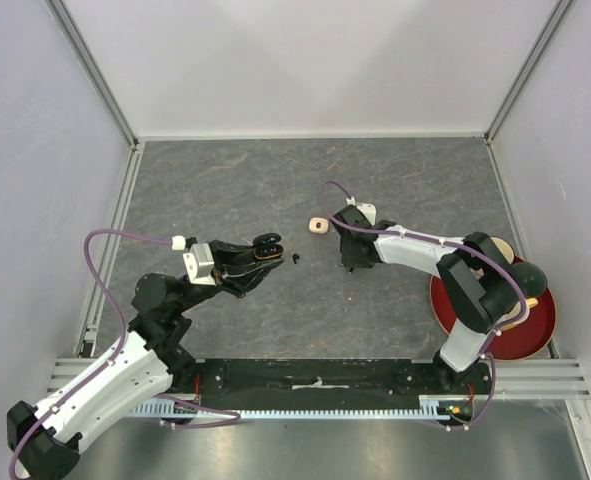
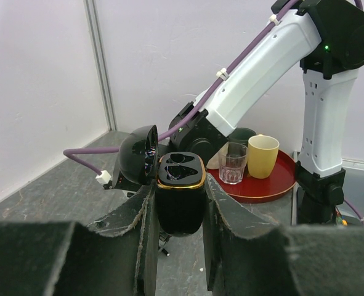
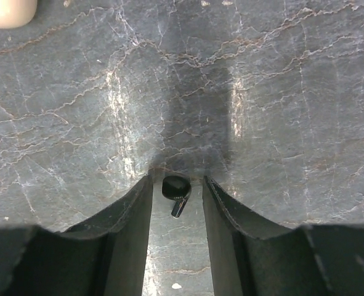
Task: Insert the wireless bluetooth earbuds into the charging case
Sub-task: Pick up the earbud from the center of the board.
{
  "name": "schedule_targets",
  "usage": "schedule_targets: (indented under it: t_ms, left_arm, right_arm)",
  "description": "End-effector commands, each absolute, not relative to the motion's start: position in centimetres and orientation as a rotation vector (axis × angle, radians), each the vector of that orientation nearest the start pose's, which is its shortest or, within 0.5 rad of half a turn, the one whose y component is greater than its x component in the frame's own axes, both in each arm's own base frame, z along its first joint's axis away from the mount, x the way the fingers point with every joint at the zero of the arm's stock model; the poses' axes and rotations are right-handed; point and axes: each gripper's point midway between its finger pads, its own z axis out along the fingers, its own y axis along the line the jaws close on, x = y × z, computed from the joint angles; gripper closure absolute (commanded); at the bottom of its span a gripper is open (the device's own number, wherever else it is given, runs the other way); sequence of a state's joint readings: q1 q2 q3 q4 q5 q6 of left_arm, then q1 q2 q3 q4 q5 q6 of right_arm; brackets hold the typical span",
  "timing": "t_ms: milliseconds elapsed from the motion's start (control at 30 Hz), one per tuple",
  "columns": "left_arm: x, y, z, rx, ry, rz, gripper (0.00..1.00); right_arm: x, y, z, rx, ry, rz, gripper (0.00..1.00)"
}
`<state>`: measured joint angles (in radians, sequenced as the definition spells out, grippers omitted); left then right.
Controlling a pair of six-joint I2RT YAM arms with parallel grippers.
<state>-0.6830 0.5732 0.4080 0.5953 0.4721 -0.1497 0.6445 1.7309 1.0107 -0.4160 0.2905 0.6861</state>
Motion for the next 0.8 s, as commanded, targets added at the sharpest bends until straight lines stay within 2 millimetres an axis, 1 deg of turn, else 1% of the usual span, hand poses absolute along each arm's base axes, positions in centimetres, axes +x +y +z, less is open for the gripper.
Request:
schedule_targets:
  t_ms: [0,67,267,467,567,733,767]
  left_arm:
    - [16.01,-23.67,33.93,0.729,0.979,-0.957,0.98]
    - [16.02,-23.67,33.89,0.73,0.978,-0.956,0.98]
    - [16.07,-23.72,33.74,0.73,0.983,-0.958,0.98]
    - [16.24,-23.84,33.69,0.729,0.989,-0.959,0.98]
    - [16.26,-23.96,33.69,0.732,0.991,-0.964,0.98]
    - [16.29,-24.06,33.73,0.733,0.991,-0.968,0.98]
    - [16.29,-24.1,33.68,0.734,0.993,-0.97,0.98]
  right_arm:
    - [31.15,20.45,1.88,0.141,2.605,0.072,0.55]
    - [31.0,20.48,1.63,0.142,2.613,0.074,0.56]
    - [30.66,20.12,1.37,0.144,2.619,0.061,0.61]
    - [30.47,20.07,1.19,0.14,2.625,0.061,0.63]
    - [30.4,20.18,1.47,0.141,2.619,0.07,0.68]
    - [30.33,20.1,1.65,0.149,2.616,0.076,0.71]
    - [30.34,20.08,1.65,0.15,2.615,0.075,0.72]
